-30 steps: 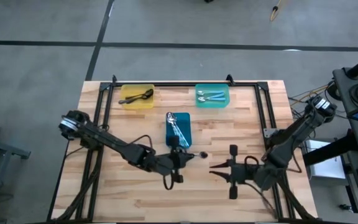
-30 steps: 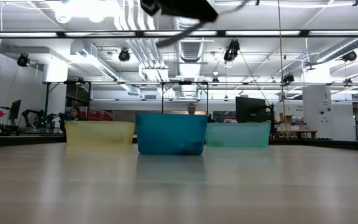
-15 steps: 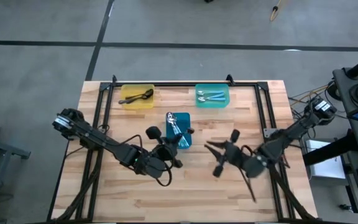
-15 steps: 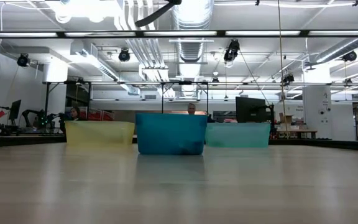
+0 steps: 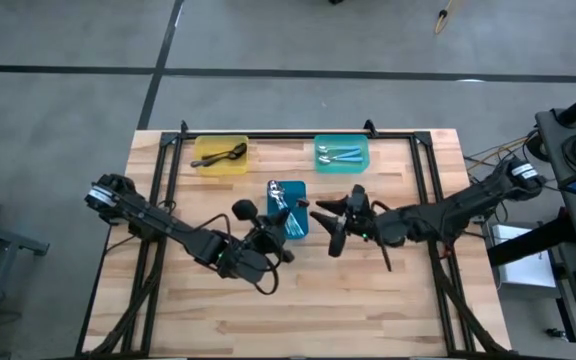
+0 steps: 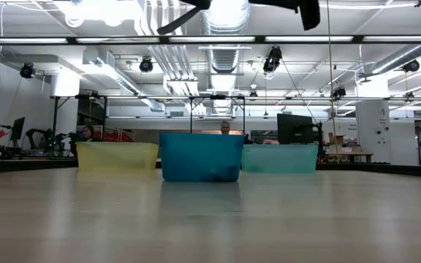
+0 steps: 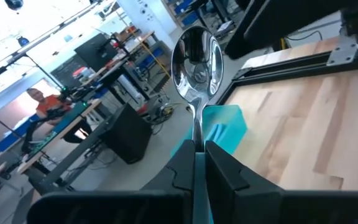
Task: Sort silverware by color (type)
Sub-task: Put the light blue spoon into the light blue bin
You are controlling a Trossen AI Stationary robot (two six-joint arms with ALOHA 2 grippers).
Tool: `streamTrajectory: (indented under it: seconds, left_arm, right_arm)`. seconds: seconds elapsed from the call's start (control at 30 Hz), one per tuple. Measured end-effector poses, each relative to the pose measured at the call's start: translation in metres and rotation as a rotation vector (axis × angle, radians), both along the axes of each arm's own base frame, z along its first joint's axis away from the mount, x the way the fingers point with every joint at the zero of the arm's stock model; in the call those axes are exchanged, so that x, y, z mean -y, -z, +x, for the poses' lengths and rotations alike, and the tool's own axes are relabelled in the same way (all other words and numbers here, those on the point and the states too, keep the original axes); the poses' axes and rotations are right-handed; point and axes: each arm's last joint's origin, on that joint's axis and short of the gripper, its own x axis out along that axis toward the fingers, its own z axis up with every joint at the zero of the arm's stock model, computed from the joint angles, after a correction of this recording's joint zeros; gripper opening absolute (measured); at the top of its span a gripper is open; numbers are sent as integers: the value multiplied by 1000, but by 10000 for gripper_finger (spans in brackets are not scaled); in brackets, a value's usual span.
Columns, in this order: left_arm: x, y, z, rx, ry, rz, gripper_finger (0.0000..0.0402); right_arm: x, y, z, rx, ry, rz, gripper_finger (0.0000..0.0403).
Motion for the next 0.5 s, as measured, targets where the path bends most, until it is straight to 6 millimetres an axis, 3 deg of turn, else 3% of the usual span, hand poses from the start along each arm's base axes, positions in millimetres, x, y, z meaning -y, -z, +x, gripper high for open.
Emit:
streamTrajectory:
  seconds: [0.23,0.5]
  left_arm:
    - [-10,0,4,7,-31,-5,1]
    - [-14,-1,6,23,-43,-13,1]
  right_arm:
    - [14,0,14,50,8,-50,221]
    - [25,-2,20,70,-3,-87,227]
